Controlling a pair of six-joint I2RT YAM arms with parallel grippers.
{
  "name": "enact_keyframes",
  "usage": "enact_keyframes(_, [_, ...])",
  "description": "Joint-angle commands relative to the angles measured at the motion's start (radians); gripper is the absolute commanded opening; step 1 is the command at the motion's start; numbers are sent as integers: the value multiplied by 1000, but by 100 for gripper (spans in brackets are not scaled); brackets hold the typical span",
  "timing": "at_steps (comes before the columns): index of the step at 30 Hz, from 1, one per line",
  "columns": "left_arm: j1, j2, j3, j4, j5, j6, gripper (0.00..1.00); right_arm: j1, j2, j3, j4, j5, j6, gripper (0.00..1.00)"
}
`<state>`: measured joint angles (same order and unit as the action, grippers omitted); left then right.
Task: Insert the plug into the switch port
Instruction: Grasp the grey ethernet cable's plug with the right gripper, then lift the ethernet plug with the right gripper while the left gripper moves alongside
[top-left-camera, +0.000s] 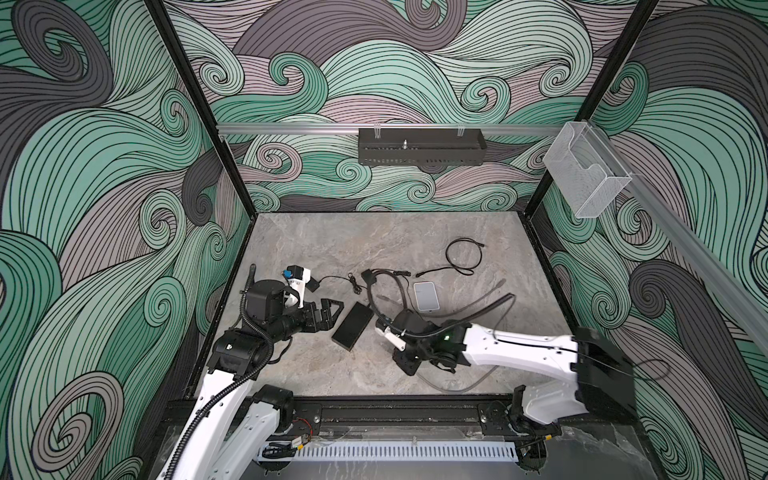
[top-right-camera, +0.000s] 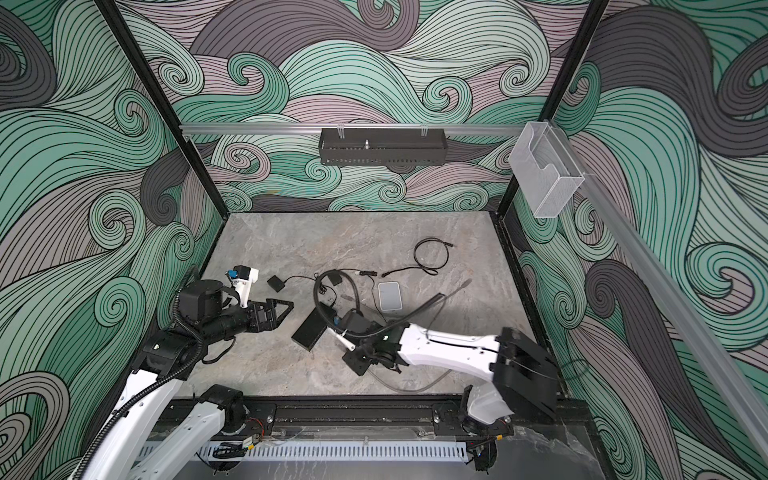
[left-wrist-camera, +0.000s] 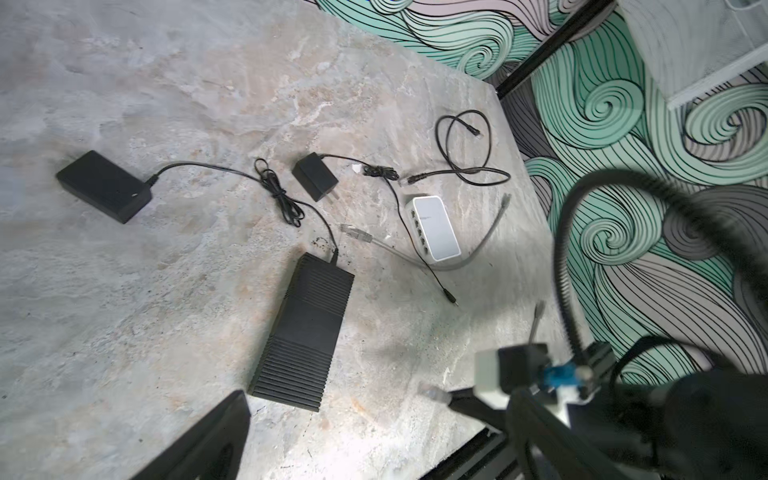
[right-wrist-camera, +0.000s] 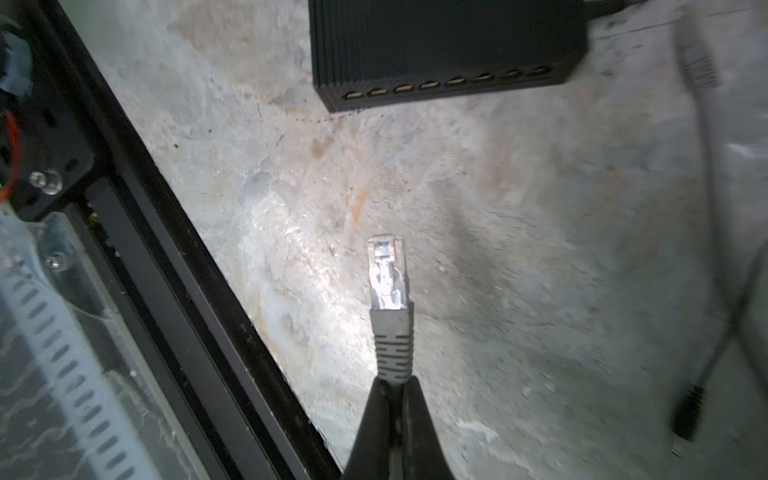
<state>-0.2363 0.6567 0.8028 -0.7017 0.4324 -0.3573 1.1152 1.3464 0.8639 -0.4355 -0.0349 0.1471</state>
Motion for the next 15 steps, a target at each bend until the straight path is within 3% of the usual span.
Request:
enact_keyframes(1, [-17, -55, -10, 91, 163, 78, 99, -35, -205, -42, -76, -73, -83, 0])
enact_keyframes(8, [-169, -106, -127, 461, 409, 174, 88, -36, -567, -62, -200, -302, -159, 0])
enact_keyframes(15, [-397, -56, -54, 418, 513, 564, 85, -35, -650, 7, -341, -510, -179, 0])
